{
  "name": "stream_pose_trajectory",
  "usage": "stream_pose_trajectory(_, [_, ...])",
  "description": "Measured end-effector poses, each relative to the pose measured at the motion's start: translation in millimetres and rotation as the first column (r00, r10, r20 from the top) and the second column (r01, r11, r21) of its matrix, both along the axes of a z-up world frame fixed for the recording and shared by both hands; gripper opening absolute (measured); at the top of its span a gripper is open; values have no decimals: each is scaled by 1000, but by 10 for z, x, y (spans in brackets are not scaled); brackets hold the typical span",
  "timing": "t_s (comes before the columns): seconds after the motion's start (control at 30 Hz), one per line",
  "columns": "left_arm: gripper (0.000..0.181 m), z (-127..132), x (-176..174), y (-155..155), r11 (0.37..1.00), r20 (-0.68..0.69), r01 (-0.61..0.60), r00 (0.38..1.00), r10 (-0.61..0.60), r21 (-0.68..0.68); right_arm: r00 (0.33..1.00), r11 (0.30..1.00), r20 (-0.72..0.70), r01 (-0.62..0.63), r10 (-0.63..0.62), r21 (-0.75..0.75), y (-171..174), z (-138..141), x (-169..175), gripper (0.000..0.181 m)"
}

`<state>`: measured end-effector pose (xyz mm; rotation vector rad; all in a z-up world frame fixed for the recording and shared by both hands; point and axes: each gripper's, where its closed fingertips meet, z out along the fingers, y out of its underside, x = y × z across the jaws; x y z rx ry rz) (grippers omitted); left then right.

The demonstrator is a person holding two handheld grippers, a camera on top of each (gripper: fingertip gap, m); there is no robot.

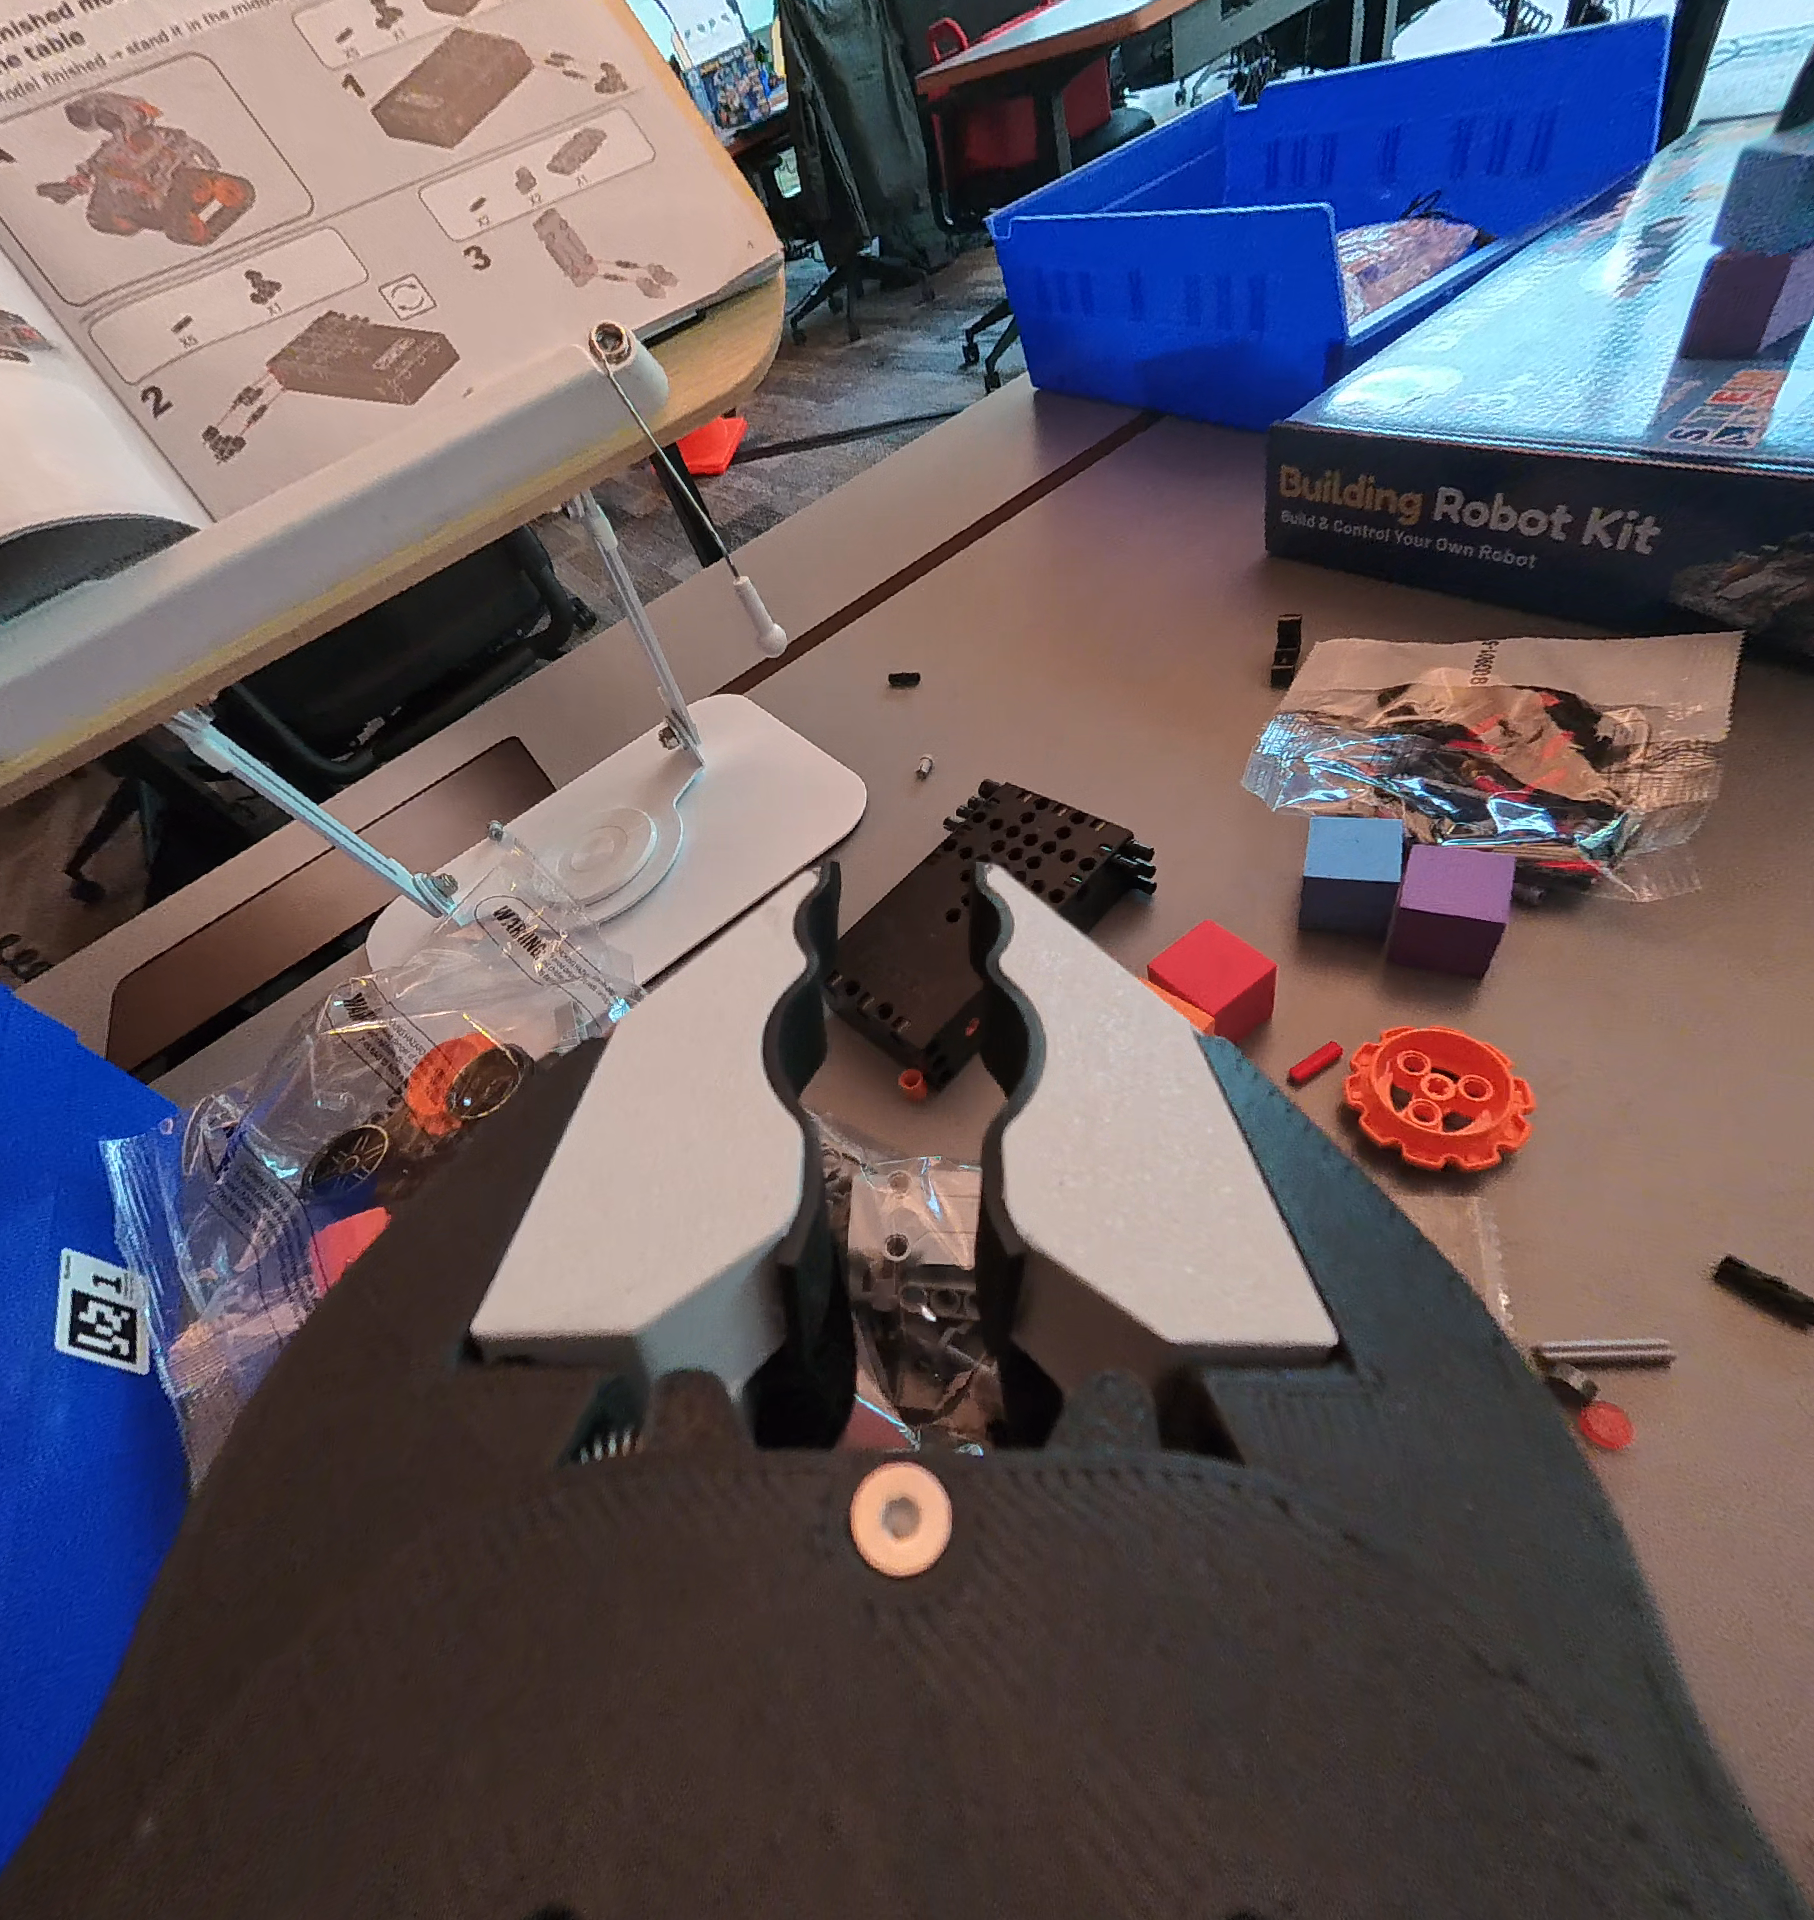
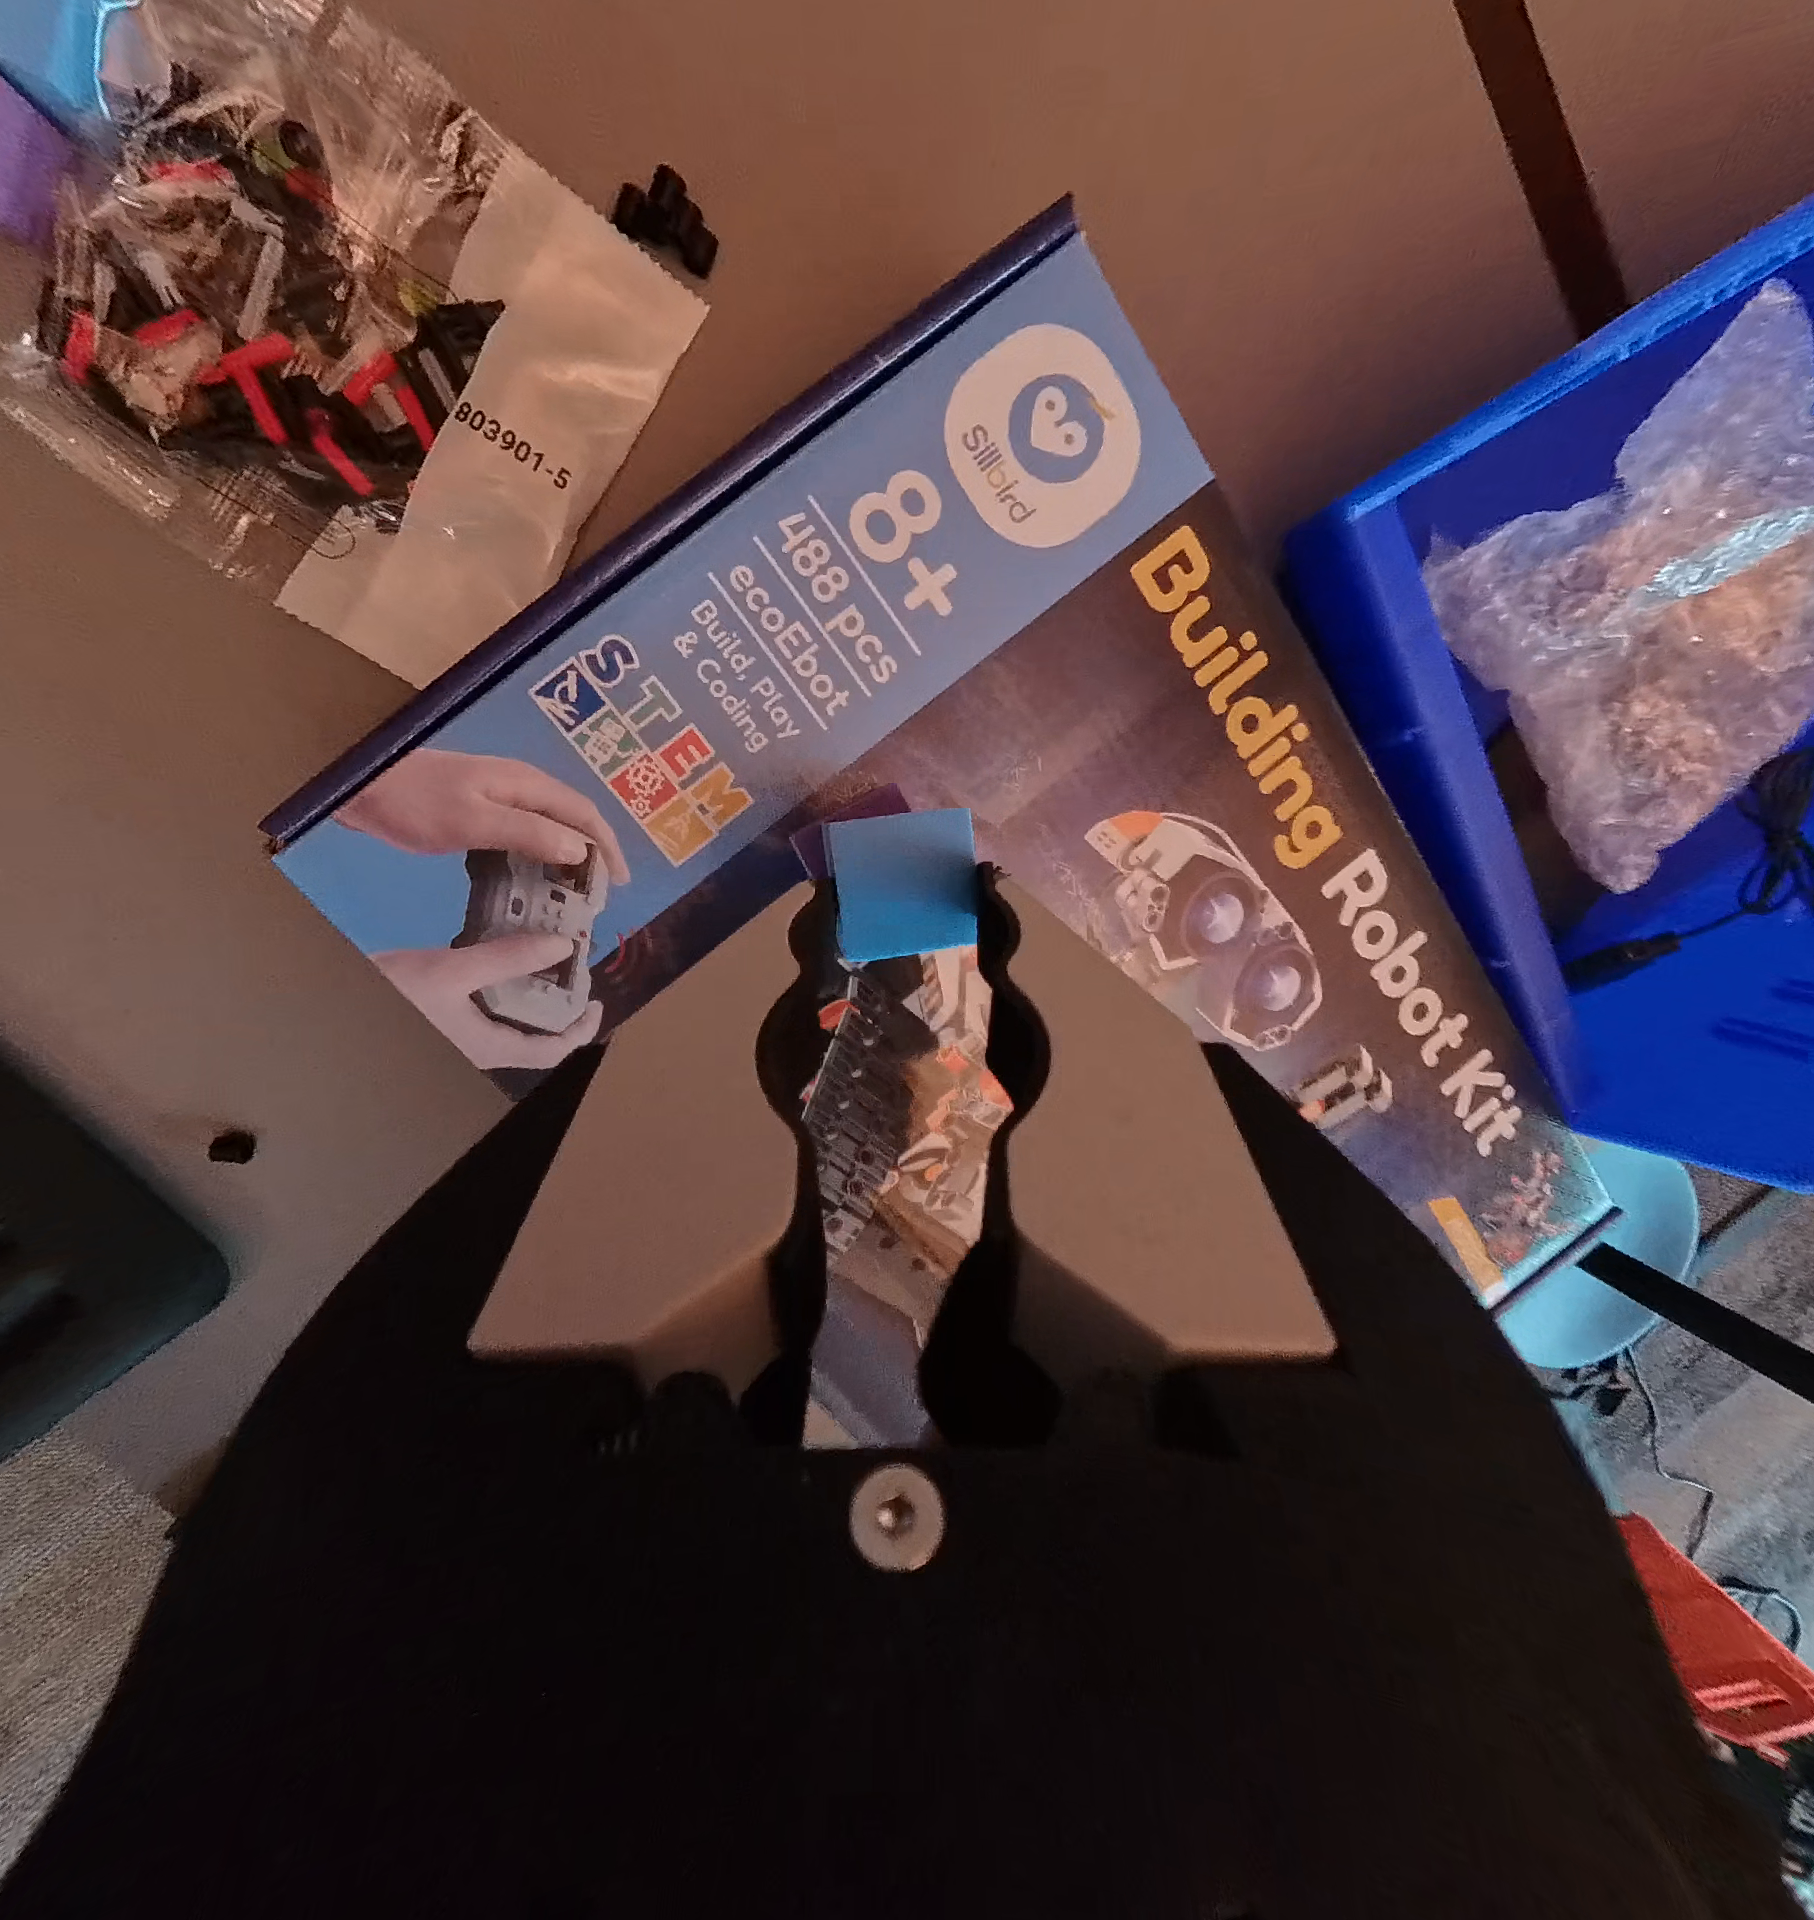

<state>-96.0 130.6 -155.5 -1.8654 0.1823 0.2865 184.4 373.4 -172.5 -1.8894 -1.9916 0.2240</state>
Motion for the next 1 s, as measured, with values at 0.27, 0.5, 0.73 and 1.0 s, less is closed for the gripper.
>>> stream_pose_trajectory(0.27, [23,-6,0,4,1000,2,1,1000,-1,-3,995,998,-91,-32,37,53,-186,249,-222,37])
stream_pose_trajectory(0.5, [23,-26,-17,0,1000,2,-4,1000,4,-9,905,910,-101,-414,414,21,-1501,-108,-1185,45])
stream_pose_trajectory(0.73, [23,-37,13,9,1000,8,9,1000,-8,-11,837,837,25,-546,546,-20,-2030,-766,-1481,41])
stream_pose_trajectory(1.0, [23,-17,13,5,1000,9,8,1000,-8,-4,814,812,8,-580,581,58,-2006,-807,-1536,31])
